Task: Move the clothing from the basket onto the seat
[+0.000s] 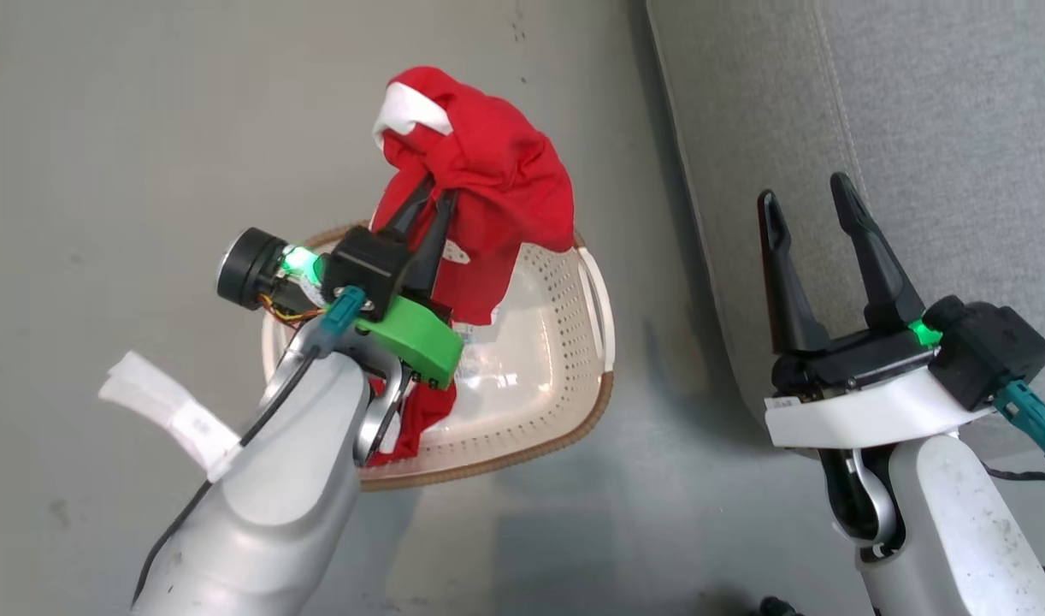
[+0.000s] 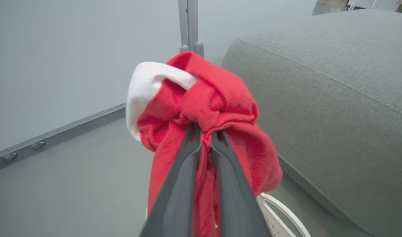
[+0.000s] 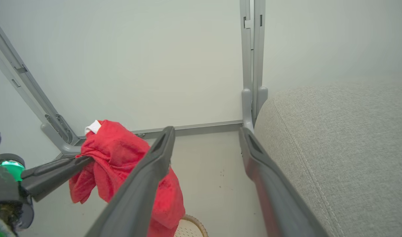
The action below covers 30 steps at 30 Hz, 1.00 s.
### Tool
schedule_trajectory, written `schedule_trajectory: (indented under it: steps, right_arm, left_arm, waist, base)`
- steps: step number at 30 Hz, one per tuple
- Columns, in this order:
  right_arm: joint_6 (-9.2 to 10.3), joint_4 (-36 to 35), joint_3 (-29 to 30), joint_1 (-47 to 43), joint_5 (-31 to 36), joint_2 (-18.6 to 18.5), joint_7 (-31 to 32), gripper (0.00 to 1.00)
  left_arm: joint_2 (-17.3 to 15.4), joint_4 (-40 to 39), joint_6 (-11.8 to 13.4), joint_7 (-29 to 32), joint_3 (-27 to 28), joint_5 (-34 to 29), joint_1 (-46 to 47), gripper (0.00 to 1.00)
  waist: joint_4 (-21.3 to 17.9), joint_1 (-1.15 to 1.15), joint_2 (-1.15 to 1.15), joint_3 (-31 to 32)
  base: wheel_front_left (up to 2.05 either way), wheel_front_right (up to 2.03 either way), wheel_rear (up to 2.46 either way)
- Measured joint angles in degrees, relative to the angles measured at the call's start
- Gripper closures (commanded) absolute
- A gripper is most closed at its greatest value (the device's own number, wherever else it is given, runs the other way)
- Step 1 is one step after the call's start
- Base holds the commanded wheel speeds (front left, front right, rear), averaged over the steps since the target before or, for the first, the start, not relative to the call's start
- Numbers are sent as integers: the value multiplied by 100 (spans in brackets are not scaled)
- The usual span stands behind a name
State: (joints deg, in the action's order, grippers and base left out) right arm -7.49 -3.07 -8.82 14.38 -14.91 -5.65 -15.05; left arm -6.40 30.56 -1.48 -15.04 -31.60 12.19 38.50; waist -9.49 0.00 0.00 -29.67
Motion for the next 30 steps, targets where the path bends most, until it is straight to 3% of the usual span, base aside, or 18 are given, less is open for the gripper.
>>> schedule_trajectory:
  steps: [16,30]
  right_arm:
    - [0,-100,58,-506,154,-46,288,0]
    - [0,-289,9,-1210,344,-64,732,0]
  left_arm:
    - [160,-2309,-5,-9,948,244,-1001,100]
    - [220,-3045,-4,-9,1057,233,-2203,100]
  waist:
    - [451,0,0,1130]
    - [563,0,0,2057]
  base:
    - [0,0,0]
    - [0,0,0]
